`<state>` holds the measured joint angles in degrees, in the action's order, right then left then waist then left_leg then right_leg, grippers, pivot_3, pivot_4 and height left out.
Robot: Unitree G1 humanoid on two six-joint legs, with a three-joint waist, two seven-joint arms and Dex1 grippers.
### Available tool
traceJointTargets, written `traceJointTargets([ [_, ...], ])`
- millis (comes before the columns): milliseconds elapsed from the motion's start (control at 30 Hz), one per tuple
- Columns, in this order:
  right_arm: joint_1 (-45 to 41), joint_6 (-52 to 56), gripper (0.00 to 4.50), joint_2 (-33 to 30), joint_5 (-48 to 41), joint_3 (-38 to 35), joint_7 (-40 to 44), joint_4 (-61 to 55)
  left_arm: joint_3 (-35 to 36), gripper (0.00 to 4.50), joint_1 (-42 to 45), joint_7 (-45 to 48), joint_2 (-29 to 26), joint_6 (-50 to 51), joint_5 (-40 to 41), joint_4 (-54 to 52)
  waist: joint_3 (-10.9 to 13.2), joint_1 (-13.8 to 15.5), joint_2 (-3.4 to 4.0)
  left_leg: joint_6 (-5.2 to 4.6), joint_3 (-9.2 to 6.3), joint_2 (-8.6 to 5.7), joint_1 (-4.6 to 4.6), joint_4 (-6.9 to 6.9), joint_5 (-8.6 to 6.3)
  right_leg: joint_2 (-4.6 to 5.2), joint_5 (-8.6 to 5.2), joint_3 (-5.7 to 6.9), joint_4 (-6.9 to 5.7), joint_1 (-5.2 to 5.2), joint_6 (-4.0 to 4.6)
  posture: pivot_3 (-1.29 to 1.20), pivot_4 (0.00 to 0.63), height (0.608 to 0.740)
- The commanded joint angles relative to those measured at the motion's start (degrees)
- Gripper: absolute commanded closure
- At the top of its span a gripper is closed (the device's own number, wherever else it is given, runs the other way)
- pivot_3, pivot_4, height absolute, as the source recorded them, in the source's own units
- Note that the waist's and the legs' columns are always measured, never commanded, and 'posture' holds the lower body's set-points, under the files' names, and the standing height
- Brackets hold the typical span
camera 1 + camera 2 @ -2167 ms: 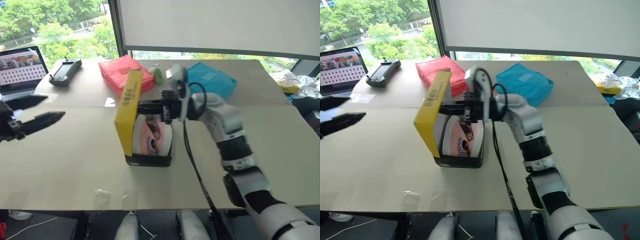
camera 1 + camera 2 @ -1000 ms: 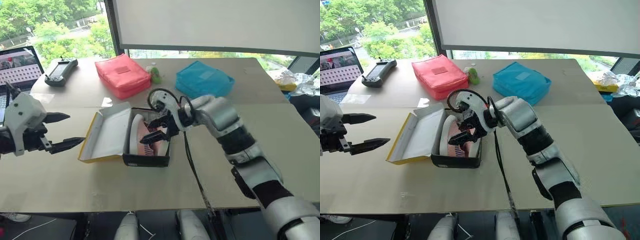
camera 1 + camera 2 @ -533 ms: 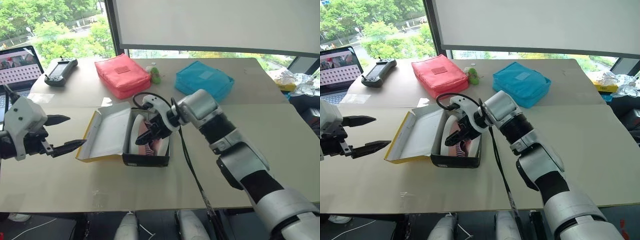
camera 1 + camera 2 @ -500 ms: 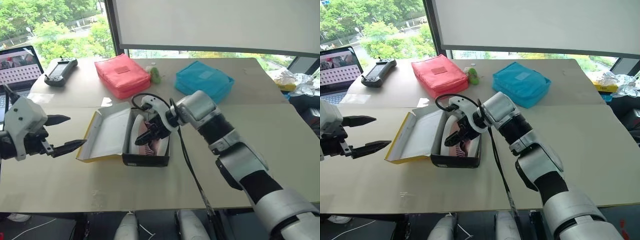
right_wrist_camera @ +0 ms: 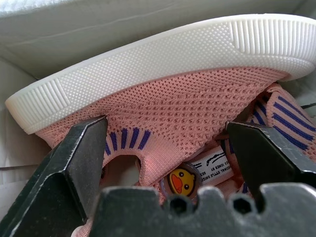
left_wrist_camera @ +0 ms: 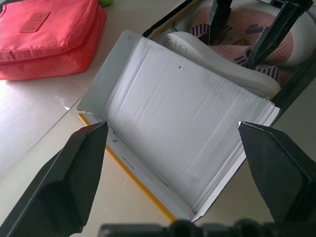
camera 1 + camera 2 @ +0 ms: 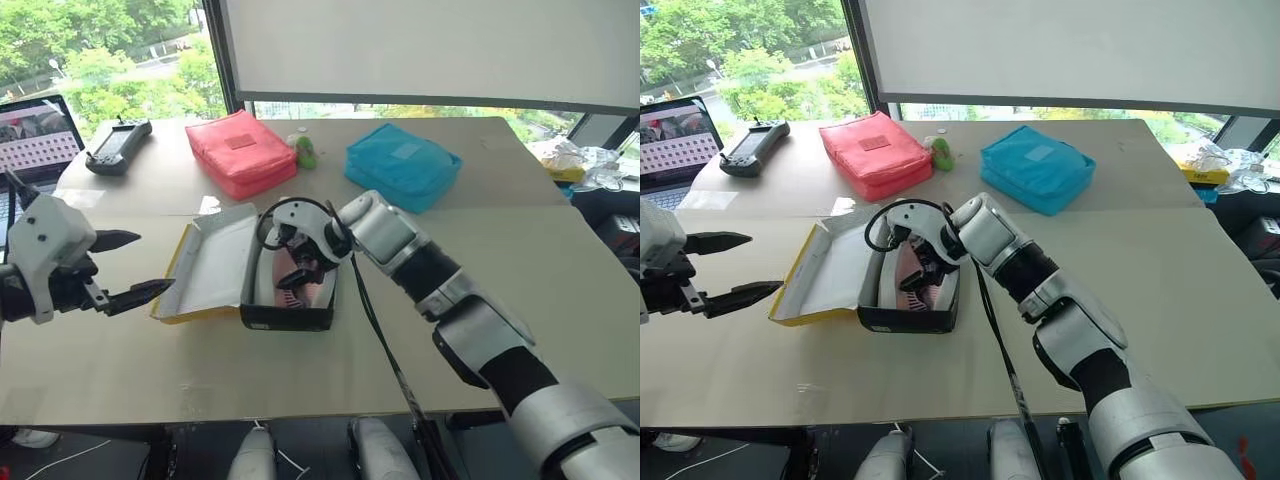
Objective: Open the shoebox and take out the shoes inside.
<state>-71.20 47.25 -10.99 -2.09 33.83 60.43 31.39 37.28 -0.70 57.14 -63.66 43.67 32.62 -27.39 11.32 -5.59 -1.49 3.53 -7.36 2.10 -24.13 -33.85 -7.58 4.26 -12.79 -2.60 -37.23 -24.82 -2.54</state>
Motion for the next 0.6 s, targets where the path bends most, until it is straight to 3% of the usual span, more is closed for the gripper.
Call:
traceJointTargets([
  [33, -0.4, 0.9, 0.02, -0.1, 1.1, 0.1, 1.8, 2.5, 0.1, 0.0, 1.6, -0.5, -0.7, -0.9, 0.2, -0.2, 0.0, 0.0, 0.0, 0.0, 0.0, 0.0, 0.0, 0.0, 0.0, 0.0, 0.0, 0.0, 0.0, 0.0, 0.0, 0.0, 0.15, 0.737],
  [167, 0.5, 2.6, 0.02, 1.2, 0.8, 0.1, 4.4, 4.2, -0.8, 0.0, 2.6, -0.7, -0.6, -0.8, 0.5, -0.1, 0.0, 0.1, -0.06, 0.0, 0.0, 0.0, 0.01, 0.0, 0.0, 0.0, 0.0, 0.0, 0.0, 0.01, 0.0, 0.0, 0.15, 0.737],
  [267, 0.9, 2.5, 0.74, 2.2, 0.8, -1.0, 4.3, 4.3, -0.9, 0.0, 2.9, -0.7, -0.7, -0.8, 0.4, 0.0, -0.1, 0.0, -0.11, 0.0, 0.0, 0.01, 0.01, 0.0, 0.0, 0.0, 0.0, 0.01, 0.02, 0.02, 0.0, 0.0, 0.15, 0.737],
  [600, 0.5, 2.3, 4.11, 4.1, -2.4, -9.4, 3.0, 1.9, -1.0, 0.0, 2.8, -0.7, -0.6, -1.0, 0.0, 0.2, -0.1, -0.1, -0.1, 0.0, 0.0, 0.04, -0.06, 0.04, 0.0, -0.04, -0.01, 0.01, 0.03, -0.07, 0.0, 0.0, 0.15, 0.737],
])
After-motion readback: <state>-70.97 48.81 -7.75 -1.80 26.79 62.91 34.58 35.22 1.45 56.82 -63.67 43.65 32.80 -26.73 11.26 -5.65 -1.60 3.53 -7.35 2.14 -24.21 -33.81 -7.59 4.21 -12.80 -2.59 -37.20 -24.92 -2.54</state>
